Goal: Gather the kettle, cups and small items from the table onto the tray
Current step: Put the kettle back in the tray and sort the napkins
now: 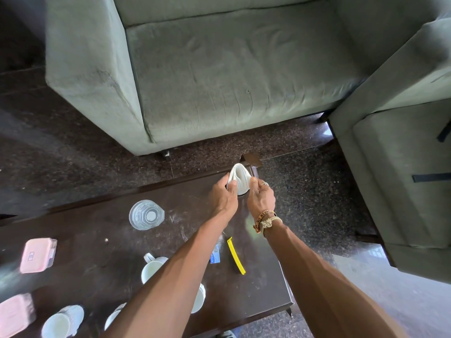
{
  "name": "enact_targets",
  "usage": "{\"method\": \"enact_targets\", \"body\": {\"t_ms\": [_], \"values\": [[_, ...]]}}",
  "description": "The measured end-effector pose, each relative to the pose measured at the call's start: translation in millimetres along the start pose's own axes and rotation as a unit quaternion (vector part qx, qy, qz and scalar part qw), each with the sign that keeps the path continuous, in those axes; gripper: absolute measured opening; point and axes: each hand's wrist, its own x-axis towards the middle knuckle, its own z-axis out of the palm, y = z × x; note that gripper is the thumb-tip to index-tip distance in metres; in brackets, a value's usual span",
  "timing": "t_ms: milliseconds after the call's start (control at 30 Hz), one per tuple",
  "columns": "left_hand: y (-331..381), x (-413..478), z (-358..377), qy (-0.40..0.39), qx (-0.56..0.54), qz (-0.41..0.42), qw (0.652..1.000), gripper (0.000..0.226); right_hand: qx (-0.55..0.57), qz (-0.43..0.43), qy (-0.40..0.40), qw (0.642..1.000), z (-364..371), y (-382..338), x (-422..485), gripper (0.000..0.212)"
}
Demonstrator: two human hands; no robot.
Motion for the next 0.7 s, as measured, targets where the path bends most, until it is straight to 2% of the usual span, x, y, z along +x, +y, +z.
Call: {"method": "enact_targets", "body": {"t_ms": [200,333,500,700], "values": [[0.6,-0.5,0.7,-0.004,0.016,0.002,1.000,0.031,-0.028,-0.004,-0.014,0.999,0.6,0.0,1.4,0.045],[3.8,-1.2,-4.2,-0.018,0.009,0.001,1.000,0.032,-0.023,0.016,-0.020,0.999,-2.4,-6.1,-0.6,0.040],[13.0,-4.9,-14.9,-0.043,0.002,-0.029,0.999,0.046,-0.005,0.040,-0.021,0.999,-8.7,-16.7,-7.6,0.046],[25.2,-19.0,-32.4,-0.048,-0.008,-0.033,0.998,0.047,0.013,0.018,-0.016,1.000,-25.9,-31.4,-26.8,0.050]]}}
